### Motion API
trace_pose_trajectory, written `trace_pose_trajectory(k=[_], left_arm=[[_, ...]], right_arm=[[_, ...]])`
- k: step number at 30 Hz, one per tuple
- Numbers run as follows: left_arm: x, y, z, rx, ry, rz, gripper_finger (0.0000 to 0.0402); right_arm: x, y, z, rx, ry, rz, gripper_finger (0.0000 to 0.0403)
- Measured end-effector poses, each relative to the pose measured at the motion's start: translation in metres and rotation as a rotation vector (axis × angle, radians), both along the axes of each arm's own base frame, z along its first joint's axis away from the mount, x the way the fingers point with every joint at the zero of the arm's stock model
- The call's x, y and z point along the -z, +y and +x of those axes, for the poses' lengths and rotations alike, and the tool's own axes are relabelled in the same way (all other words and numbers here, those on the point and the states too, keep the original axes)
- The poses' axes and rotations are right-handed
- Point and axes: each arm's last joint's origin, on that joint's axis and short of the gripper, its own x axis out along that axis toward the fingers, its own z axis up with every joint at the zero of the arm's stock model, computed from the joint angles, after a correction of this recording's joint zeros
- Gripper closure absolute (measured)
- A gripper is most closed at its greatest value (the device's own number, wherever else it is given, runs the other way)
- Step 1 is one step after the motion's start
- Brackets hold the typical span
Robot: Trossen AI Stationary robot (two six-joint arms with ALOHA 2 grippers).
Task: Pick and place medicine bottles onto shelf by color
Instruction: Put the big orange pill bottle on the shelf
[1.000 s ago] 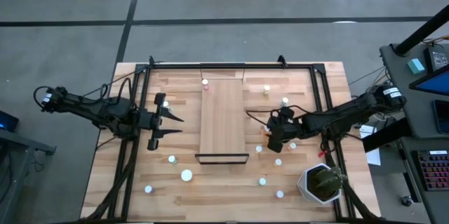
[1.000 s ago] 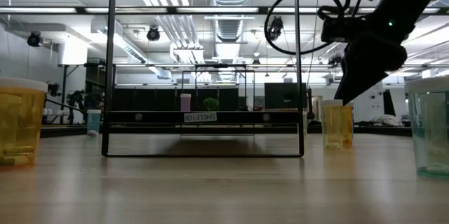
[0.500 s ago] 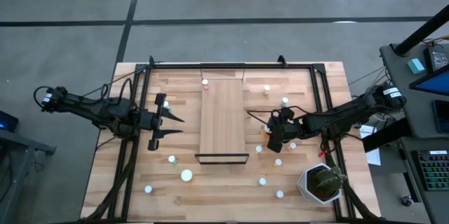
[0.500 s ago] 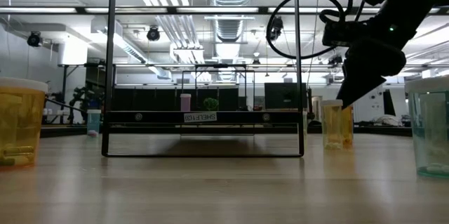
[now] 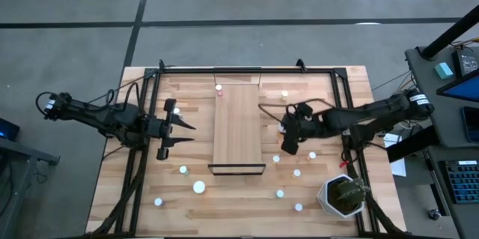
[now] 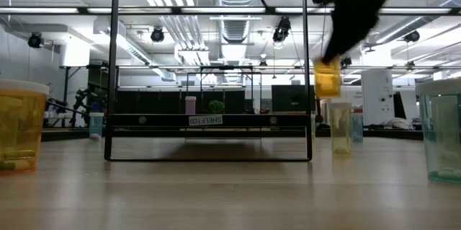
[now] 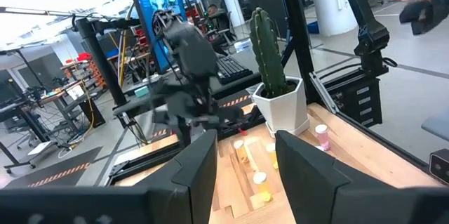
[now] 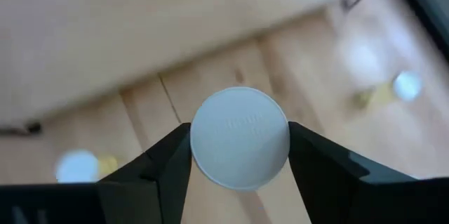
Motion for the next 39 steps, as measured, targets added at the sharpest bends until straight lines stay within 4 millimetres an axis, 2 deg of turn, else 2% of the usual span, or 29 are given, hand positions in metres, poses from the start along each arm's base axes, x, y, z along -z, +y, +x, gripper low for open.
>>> trace_pose_trajectory(k=[3, 6, 13, 17, 21, 26, 33, 39], left_arm=[[-0.001, 0.0, -0.002, 0.0, -0.003, -0.001, 0.0272], [0.0, 0.001, -0.004, 0.0, -0.01, -0.002, 0.0272], [0.002, 0.003, -0.011, 0.0, -0.039, -0.01, 0.0272], [0.003, 0.004, -0.014, 0.0, -0.051, -0.013, 0.0272], [0.004, 0.005, -0.018, 0.0, -0.061, -0.015, 0.0272], [0.006, 0.006, -0.021, 0.0, -0.073, -0.019, 0.0272], [0.006, 0.006, -0.024, 0.001, -0.077, -0.029, 0.0272], [0.008, 0.007, -0.026, 0.001, -0.075, -0.03, 0.0272]], right_arm=[[-0.026, -0.01, 0.012, 0.001, -0.059, -0.017, 0.0201], [-0.043, -0.018, 0.03, -0.034, -0.086, -0.037, 0.0201], [-0.054, -0.044, 0.088, -0.148, -0.149, -0.049, 0.0202], [-0.044, -0.066, 0.124, -0.203, -0.193, -0.036, 0.0202], [-0.027, -0.088, 0.153, -0.206, -0.157, -0.05, 0.0202], [-0.008, -0.1, 0.182, -0.227, -0.123, -0.076, 0.0202], [0.0, -0.104, 0.203, -0.252, -0.12, -0.099, 0.0202], [0.01, -0.103, 0.207, -0.236, -0.1, -0.074, 0.0202]])
